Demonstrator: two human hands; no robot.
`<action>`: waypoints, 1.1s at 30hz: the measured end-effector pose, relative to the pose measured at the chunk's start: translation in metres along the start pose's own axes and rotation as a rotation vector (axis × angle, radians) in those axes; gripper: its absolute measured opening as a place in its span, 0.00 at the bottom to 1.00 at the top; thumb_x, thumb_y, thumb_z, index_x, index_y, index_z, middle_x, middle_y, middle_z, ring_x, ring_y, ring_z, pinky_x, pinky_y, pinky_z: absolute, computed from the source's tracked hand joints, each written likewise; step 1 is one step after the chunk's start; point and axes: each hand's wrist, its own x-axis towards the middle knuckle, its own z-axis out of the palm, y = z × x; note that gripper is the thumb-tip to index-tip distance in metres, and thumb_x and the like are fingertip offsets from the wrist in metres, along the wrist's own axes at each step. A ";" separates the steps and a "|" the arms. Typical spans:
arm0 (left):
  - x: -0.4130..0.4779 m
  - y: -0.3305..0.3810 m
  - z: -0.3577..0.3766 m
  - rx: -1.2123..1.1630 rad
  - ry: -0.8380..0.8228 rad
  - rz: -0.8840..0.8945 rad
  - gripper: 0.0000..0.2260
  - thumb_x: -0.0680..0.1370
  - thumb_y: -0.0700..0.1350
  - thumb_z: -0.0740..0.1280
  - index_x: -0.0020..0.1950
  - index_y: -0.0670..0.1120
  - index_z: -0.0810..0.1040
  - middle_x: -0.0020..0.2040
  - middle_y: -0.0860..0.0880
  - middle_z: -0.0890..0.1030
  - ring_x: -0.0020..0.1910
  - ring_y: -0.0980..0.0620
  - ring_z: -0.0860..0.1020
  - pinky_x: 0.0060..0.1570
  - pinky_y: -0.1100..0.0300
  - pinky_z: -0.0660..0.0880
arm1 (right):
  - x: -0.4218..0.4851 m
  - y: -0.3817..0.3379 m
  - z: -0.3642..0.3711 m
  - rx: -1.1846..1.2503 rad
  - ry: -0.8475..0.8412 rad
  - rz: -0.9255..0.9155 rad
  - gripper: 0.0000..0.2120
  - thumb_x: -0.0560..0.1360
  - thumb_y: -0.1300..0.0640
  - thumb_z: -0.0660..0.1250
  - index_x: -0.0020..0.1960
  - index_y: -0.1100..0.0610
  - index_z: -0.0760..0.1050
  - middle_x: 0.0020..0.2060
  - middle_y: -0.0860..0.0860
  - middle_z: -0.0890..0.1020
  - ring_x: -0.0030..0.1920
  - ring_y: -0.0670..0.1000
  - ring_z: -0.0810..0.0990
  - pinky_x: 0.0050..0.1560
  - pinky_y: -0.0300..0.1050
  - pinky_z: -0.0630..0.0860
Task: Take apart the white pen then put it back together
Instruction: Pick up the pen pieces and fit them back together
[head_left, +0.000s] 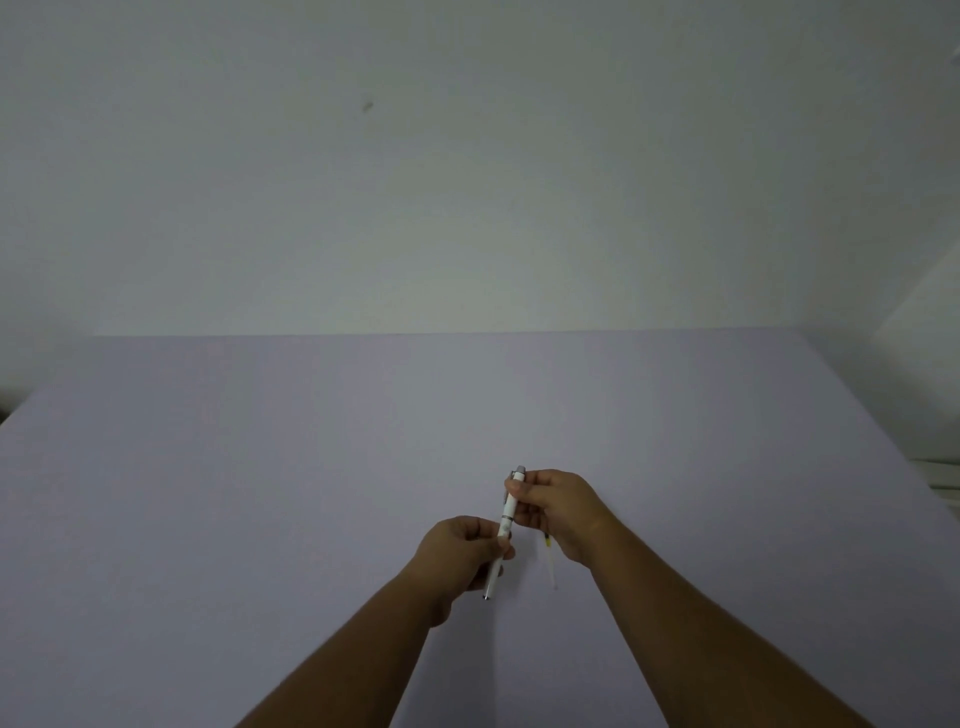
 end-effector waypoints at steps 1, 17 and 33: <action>0.001 0.000 0.000 0.001 -0.002 -0.001 0.05 0.78 0.38 0.66 0.44 0.45 0.80 0.39 0.49 0.84 0.35 0.53 0.78 0.35 0.65 0.77 | 0.001 0.001 0.000 -0.005 0.008 0.001 0.05 0.75 0.62 0.68 0.41 0.60 0.80 0.36 0.55 0.83 0.38 0.51 0.81 0.43 0.43 0.80; 0.033 -0.027 0.004 -0.036 0.064 -0.099 0.03 0.76 0.41 0.69 0.48 0.43 0.81 0.39 0.47 0.80 0.36 0.52 0.77 0.36 0.62 0.79 | 0.013 0.020 -0.013 -0.685 0.386 0.028 0.12 0.77 0.58 0.60 0.37 0.58 0.76 0.33 0.52 0.78 0.35 0.50 0.75 0.39 0.44 0.75; 0.059 -0.052 0.027 0.214 0.292 -0.026 0.07 0.74 0.43 0.71 0.51 0.46 0.80 0.45 0.47 0.83 0.47 0.48 0.82 0.54 0.53 0.80 | 0.005 0.060 -0.003 -0.871 0.351 0.106 0.11 0.72 0.64 0.62 0.53 0.59 0.76 0.51 0.58 0.82 0.50 0.58 0.82 0.50 0.50 0.81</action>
